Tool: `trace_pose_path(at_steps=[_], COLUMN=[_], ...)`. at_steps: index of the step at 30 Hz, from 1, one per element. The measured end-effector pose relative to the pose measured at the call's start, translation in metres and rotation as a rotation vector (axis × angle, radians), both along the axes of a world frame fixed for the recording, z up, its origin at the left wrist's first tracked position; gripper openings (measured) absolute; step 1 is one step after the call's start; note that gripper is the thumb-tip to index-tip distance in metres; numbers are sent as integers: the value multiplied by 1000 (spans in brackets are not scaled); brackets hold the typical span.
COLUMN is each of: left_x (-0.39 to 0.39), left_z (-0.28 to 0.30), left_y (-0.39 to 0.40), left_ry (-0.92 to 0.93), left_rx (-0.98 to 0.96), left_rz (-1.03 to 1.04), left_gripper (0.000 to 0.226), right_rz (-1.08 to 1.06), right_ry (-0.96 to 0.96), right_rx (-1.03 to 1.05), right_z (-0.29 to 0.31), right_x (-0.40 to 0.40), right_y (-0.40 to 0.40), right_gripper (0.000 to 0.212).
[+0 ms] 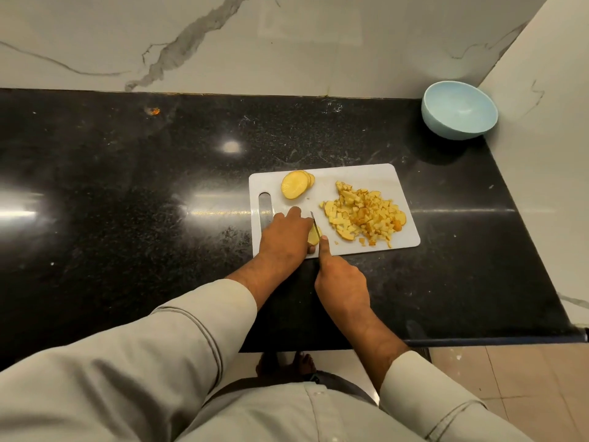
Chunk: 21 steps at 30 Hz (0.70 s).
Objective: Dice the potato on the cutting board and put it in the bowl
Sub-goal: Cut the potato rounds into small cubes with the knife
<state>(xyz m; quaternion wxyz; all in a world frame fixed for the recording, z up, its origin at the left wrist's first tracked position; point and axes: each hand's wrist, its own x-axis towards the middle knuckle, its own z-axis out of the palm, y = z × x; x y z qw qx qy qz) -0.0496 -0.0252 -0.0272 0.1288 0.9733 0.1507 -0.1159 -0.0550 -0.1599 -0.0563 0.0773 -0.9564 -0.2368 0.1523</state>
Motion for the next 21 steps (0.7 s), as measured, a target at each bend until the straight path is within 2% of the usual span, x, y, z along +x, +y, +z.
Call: trace_pose_path(at_steps=[5,8,13,21], left_x=[3,4,7,7], left_z=[4,4,4,-3], left_y=[-7,-10,-11,-6], left_ry=[49,30,5,6], left_rx=[42,66,60,12], left_rz=[6,18,33,14], left_gripper=[35,25,20,39], right_rz=[34,64,65,41], right_ry=[-3,-13,27,47], right_rx=[7,14,-3,-61], right_z=[-2,-2,-2,-4], right_x=[6,9,13,-26], right_y=[0,2,4,-34], right_gripper=[68,70,72,72])
